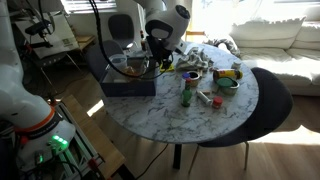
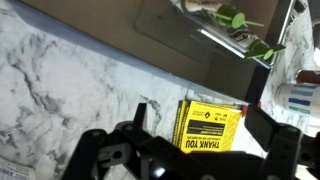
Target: Turn the yellow paper on top over
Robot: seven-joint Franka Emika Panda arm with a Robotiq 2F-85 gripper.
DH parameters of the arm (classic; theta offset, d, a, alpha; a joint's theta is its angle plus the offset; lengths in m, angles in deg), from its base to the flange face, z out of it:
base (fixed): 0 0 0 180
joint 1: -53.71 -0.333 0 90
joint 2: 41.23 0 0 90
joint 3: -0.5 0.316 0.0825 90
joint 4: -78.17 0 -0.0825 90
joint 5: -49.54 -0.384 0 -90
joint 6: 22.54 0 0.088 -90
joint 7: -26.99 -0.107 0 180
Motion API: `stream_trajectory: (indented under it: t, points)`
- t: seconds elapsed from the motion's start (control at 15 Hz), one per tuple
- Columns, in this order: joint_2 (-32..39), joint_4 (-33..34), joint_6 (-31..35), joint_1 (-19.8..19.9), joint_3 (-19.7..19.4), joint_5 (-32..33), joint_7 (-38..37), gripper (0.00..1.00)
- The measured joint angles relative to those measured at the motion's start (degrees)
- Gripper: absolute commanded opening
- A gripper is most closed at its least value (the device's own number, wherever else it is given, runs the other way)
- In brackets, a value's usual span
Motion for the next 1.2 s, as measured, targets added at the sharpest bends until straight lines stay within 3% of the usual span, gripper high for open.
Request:
stream_trajectory:
  t: [0.67, 1.2]
  points:
    - [2.41, 2.99, 1.40, 0.29, 0.68, -0.48, -1.14, 1.00]
    - [15.77, 10.89, 17.46, 0.52, 6.54, -1.52, -0.66, 1.00]
